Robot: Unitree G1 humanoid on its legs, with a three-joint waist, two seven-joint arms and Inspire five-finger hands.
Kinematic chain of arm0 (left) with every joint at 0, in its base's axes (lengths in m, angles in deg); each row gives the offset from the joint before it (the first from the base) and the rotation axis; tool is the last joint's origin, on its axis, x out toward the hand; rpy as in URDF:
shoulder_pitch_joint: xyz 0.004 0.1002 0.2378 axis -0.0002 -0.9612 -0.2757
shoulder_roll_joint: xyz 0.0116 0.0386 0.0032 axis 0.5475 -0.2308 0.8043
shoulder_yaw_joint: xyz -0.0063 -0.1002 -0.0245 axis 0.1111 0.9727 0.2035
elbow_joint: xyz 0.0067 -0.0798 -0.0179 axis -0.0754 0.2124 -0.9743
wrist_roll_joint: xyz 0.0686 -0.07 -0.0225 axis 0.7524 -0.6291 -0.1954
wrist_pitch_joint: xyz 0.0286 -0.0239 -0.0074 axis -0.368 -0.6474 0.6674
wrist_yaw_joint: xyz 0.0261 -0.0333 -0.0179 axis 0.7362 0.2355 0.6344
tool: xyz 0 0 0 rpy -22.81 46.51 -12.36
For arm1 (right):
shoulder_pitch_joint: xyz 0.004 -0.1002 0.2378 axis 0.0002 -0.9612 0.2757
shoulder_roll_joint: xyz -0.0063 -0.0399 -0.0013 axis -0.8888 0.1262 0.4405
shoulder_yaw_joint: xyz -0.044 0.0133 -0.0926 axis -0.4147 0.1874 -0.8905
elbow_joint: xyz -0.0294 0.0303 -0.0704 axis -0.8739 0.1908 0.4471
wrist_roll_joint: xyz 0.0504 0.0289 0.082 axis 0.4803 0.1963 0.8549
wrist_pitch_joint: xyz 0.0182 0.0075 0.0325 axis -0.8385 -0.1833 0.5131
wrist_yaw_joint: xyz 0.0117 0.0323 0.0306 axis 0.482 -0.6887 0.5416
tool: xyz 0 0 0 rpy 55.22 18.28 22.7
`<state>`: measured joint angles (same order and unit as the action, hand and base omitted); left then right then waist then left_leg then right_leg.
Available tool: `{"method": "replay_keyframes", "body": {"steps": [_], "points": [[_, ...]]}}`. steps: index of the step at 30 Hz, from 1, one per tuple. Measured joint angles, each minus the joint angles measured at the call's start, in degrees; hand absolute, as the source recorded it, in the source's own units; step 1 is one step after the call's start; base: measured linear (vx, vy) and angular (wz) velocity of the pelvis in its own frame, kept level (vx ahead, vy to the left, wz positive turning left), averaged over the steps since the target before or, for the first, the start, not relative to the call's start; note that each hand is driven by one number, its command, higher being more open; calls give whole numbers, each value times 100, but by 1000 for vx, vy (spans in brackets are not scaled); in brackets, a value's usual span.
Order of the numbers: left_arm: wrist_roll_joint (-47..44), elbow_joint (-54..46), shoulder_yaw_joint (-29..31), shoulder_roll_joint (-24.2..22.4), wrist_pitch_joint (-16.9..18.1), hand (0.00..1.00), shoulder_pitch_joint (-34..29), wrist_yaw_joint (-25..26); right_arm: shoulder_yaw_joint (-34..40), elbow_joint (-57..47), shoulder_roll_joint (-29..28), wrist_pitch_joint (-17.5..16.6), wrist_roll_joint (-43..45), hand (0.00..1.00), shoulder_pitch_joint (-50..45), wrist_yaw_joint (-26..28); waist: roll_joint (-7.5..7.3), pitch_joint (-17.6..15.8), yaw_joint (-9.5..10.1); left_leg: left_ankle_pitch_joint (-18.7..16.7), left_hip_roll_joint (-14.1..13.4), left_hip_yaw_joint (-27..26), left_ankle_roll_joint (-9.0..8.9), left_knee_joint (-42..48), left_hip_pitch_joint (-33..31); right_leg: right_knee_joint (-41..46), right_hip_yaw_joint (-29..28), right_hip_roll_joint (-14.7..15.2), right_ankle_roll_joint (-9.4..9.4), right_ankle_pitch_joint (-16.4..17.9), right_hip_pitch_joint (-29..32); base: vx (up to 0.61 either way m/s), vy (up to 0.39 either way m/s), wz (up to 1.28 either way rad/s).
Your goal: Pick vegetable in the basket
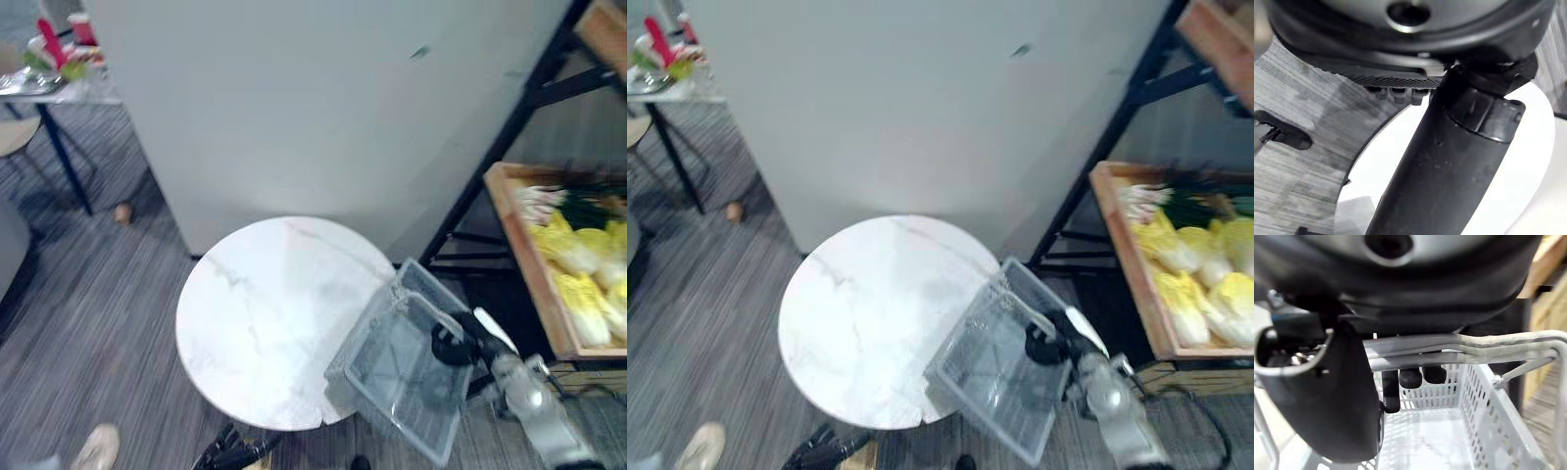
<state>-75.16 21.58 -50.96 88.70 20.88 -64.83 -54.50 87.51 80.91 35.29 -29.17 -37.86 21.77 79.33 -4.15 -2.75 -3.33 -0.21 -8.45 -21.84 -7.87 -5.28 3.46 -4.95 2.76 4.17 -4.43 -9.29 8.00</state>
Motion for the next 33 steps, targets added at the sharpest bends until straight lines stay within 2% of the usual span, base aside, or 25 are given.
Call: {"method": "replay_keyframes", "body": {"steps": [4,6,13,16,19,20,24,27,33], "points": [[101,205,-5,-75,-4,100,-20,95,359,0,-254,21,-27,0,-607,197,14,78,-175,-33,-4,-161,-9,-2,117,46,-161,-20,-2,0,0,-13,12,-26],[121,257,-8,-95,-7,100,-48,166,497,18,-411,77,-166,0,-797,238,83,125,-215,-40,-16,-224,-20,-2,167,81,-213,-37,-1,12,-1,-6,2,-11],[136,257,-10,-105,3,100,-189,342,658,957,-872,64,-199,0,-929,354,291,385,-212,-61,-46,-226,-46,-7,236,193,-203,-82,-3,115,-25,0,0,-1],[135,260,-10,-107,-7,100,-209,396,654,1695,-1171,53,-120,0,-849,328,286,410,-176,-66,-47,-212,-46,-7,279,193,-185,-83,-5,128,-74,-7,-3,2],[136,281,-9,-131,-10,100,-239,426,671,2602,-1337,73,283,0,-658,181,281,413,-147,-81,-35,-211,-38,-8,328,192,-187,-77,-10,138,-117,0,0,0],[126,385,-8,-140,-8,100,-224,434,820,3314,-1516,40,644,0,-560,33,286,451,-91,-95,-31,-205,-36,-8,344,192,-178,-71,-13,151,-140,0,0,0],[34,522,-2,-197,-6,100,-237,431,1354,4411,-1818,3,1563,0,-461,-211,319,502,-40,-125,-21,-107,-31,-9,390,189,-88,-36,-6,187,-246,8,4,12],[42,653,-1,-235,8,100,-233,432,1570,4846,-1951,94,2058,0,-424,-366,325,519,-11,-144,-3,-88,-26,-8,444,184,-59,-13,-16,207,-307,6,4,3],[7,699,-12,-243,16,100,-182,430,1788,5112,-2110,241,2415,0,-448,-514,329,520,-13,-143,19,40,-17,-8,415,183,66,25,-21,224,-331,-18,-10,8]]}}
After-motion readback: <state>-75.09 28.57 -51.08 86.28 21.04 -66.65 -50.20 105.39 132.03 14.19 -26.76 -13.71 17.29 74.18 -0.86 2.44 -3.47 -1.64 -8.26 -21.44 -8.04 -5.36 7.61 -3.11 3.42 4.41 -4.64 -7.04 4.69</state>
